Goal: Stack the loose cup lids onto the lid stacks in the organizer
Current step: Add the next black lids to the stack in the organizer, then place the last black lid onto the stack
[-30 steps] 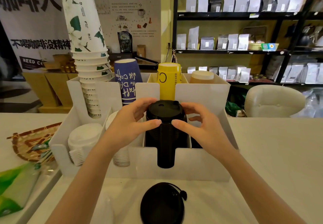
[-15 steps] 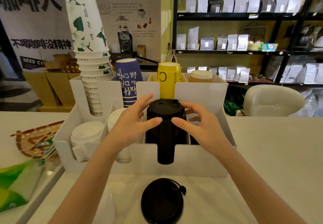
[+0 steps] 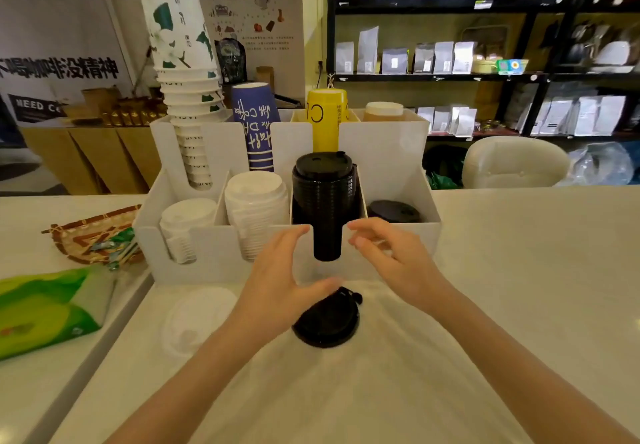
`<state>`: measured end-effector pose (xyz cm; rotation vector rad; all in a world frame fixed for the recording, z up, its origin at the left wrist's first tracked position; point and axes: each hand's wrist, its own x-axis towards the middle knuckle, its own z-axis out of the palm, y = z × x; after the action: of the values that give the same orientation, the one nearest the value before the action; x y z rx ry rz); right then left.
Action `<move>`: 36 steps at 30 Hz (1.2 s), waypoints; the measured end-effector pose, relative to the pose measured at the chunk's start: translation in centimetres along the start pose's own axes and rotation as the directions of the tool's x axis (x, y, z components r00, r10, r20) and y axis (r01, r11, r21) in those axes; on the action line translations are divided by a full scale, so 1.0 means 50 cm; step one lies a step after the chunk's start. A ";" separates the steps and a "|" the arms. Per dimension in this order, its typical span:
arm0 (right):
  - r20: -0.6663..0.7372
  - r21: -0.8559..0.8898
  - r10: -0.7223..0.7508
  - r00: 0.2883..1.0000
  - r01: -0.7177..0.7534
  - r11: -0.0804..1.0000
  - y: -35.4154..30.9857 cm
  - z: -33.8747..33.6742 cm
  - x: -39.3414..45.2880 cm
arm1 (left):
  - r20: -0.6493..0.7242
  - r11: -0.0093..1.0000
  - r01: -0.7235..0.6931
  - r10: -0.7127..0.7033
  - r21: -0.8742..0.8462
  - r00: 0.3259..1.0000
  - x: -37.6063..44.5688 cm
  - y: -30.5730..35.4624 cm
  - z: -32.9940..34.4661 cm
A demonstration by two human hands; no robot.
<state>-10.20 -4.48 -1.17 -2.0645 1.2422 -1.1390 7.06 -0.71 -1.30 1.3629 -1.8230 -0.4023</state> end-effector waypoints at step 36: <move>-0.110 -0.061 -0.082 0.991 0.076 0.995 -0.087 -0.030 0.041 | -0.142 0.970 -0.014 -0.021 -0.243 0.990 0.019 0.059 -0.040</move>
<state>-8.83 -4.15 3.68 -2.1345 1.2683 -1.2851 6.57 -0.07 2.30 1.1944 -1.5960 -0.4989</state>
